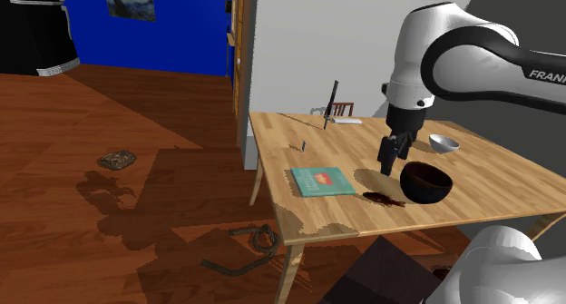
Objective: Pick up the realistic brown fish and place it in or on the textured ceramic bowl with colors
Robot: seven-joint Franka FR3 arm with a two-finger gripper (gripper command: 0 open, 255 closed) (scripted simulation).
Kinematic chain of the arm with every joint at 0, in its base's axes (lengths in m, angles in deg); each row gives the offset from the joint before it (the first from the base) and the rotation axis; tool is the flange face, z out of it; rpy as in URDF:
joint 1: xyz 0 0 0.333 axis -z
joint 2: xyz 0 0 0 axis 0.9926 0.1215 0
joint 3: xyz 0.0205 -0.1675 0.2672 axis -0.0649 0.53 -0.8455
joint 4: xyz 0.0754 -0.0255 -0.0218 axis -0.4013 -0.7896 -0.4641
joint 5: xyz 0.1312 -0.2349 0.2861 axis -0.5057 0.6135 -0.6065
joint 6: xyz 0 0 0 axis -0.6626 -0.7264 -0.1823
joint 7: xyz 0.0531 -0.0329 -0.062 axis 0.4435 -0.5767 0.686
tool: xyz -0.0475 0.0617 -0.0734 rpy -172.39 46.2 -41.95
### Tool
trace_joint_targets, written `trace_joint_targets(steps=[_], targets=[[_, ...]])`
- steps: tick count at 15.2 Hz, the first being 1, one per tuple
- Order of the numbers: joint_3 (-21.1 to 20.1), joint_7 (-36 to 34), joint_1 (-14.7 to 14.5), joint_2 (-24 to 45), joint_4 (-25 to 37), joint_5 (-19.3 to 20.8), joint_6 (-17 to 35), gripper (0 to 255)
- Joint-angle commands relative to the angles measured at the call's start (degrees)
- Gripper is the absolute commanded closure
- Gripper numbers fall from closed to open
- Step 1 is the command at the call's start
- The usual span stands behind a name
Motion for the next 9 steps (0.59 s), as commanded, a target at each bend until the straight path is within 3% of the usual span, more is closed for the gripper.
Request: trace_joint_targets(steps=[1,9], targets=[[0.0,0.0,0.0,0.0,0.0,0.0,0.0,0],[12.3,15.0,0.8,-5.8,-13.3,7.9,12.4,0]])
